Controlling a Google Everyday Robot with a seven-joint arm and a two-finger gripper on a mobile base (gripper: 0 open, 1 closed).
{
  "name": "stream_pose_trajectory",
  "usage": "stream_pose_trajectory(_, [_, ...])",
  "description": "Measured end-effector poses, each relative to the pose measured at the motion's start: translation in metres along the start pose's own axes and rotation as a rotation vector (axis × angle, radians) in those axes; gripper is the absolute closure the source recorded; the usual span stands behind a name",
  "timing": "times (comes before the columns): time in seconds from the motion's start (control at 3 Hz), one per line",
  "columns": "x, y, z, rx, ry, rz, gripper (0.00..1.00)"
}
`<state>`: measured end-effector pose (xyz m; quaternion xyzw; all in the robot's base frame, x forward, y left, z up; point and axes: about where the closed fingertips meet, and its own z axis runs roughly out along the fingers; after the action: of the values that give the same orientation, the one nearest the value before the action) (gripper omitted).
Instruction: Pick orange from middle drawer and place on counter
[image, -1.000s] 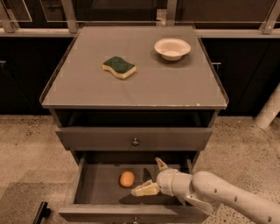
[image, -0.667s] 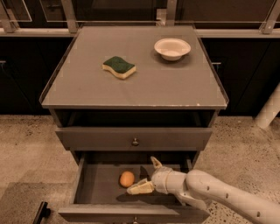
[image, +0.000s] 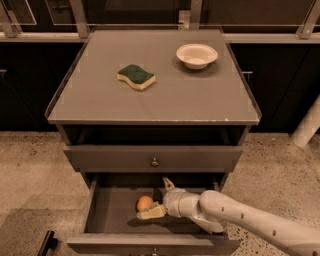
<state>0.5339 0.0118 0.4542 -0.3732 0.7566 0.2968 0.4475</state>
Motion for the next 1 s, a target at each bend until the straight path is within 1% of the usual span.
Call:
stream_pose_trajectory(0.33, [0.004, 0.006, 0.001, -0.003, 0.025, -0.002, 0.00])
stream_pose_trajectory(0.67, [0.022, 0.002, 0.010, 0.034, 0.063, 0.012, 0.00])
stream_pose_trajectory(1.0, [0.032, -0.005, 0.016, 0.087, 0.068, 0.004, 0.00])
